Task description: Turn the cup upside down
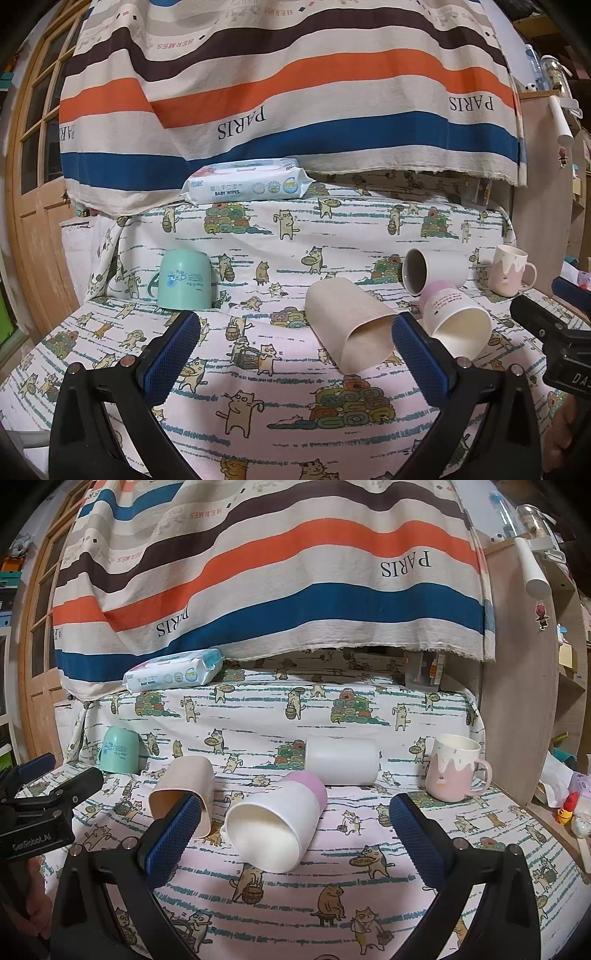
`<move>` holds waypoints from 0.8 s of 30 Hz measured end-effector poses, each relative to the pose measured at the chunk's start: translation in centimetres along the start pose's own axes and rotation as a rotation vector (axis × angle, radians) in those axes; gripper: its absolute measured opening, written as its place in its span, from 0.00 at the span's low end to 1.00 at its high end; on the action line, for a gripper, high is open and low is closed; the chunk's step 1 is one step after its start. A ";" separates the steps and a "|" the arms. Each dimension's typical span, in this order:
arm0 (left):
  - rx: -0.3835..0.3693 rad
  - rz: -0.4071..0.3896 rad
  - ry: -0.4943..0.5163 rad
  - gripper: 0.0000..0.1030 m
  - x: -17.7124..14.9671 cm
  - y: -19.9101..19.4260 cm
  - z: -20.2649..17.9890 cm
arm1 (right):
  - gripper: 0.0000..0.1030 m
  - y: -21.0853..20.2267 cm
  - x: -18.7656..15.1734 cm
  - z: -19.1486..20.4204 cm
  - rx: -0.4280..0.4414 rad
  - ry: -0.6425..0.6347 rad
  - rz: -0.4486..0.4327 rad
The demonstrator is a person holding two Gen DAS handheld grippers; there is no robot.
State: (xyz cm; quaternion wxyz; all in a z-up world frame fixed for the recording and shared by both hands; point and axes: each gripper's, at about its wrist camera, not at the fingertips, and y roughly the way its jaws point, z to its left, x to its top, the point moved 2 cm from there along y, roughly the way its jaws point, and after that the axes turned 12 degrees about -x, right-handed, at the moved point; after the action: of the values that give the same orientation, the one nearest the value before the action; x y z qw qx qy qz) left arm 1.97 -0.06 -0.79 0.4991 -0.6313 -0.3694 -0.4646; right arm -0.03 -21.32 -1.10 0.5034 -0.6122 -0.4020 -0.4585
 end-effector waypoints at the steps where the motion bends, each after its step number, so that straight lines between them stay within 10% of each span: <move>1: 0.000 0.001 -0.001 1.00 0.0 0.0 0.0 | 1.00 0.0 0.0 0.0 0.000 -0.001 0.000; 24: 0.003 0.003 -0.003 1.00 0.1 0.1 -0.1 | 1.00 -0.2 0.0 0.2 0.021 -0.009 0.000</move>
State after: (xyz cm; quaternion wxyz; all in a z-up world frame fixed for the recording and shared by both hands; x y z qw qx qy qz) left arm 2.03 -0.17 -0.74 0.5003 -0.6317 -0.3701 -0.4623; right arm -0.15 -21.13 -1.08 0.5080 -0.6091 -0.4089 -0.4514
